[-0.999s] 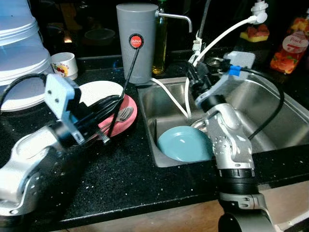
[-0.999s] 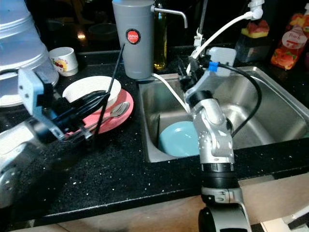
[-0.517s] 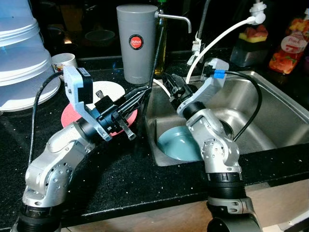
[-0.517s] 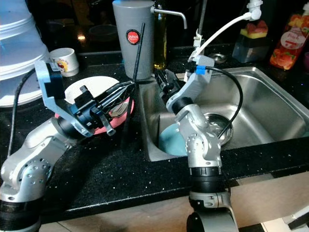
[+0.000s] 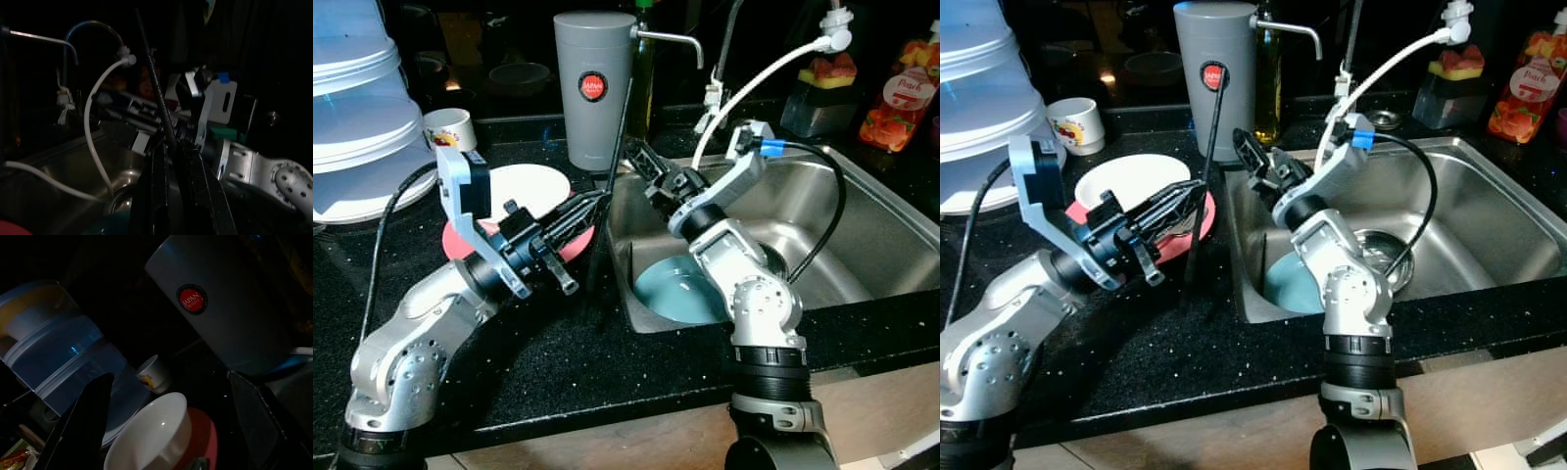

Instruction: Kitchen organization

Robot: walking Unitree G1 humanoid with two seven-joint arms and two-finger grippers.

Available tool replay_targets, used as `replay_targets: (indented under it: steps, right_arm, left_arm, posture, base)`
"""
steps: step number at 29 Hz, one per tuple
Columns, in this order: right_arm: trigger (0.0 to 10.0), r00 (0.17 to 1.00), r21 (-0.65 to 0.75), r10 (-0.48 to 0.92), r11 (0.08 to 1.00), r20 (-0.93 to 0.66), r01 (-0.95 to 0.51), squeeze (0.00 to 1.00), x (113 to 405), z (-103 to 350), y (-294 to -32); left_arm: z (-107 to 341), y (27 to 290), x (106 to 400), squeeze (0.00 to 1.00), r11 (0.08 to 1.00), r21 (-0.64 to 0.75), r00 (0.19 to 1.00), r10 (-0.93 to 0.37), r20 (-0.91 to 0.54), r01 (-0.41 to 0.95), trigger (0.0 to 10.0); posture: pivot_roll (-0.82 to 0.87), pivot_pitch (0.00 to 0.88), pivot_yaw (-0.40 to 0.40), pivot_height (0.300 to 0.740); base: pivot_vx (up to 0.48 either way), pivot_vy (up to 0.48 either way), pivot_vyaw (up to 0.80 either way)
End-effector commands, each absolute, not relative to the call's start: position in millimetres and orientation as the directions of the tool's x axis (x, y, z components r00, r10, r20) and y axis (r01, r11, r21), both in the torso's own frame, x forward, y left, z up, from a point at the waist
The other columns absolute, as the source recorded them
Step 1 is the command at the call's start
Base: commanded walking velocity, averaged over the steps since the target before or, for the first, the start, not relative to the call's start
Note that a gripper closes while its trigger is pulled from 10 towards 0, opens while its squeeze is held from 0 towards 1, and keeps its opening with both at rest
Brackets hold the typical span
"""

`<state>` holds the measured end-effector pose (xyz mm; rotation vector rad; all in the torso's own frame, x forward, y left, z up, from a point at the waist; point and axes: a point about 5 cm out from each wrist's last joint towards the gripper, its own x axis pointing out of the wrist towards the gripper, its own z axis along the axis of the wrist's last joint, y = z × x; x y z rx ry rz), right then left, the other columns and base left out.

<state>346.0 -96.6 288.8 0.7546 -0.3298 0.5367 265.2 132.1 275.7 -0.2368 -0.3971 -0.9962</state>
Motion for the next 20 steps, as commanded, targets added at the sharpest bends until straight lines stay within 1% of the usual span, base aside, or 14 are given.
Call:
replay_targets:
  steps: [1,5,8,10,20]
  right_arm:
    - [10.0,0.789,0.554,0.351,0.570,0.504,-0.607,0.00,342,299,-97]
    - [10.0,0.791,0.592,0.332,0.530,0.515,-0.608,0.00,342,302,-102]
    - [10.0,0.792,0.601,0.325,0.520,0.518,-0.607,0.00,343,303,-104]
    - [10.0,0.787,0.620,0.311,0.490,0.533,-0.613,0.00,342,306,-109]
    - [10.0,0.768,0.627,0.309,0.447,0.561,-0.638,0.00,339,312,-111]
  left_arm:
    - [273,131,263,0.00,0.520,-0.006,0.477,-0.779,0.407,0.854,0.0]
    - [274,133,264,0.00,0.534,-0.009,0.490,-0.768,0.413,0.845,0.0]
    - [274,134,264,0.00,0.539,-0.010,0.494,-0.764,0.416,0.842,0.0]
    - [275,136,265,0.00,0.551,-0.011,0.504,-0.755,0.421,0.835,0.0]
    - [276,137,266,0.00,0.556,-0.015,0.507,-0.747,0.430,0.831,0.0]
  posture:
    - [0.06,0.071,0.043,0.740]
    - [0.05,0.070,0.043,0.740]
    - [0.06,0.070,0.043,0.740]
    - [0.06,0.070,0.043,0.740]
    - [0.05,0.066,0.047,0.740]
  base:
    - [0.000,0.000,0.00]
    - [0.000,0.000,0.00]
    - [0.000,0.000,0.00]
    - [0.000,0.000,0.00]
    - [0.000,0.000,0.00]
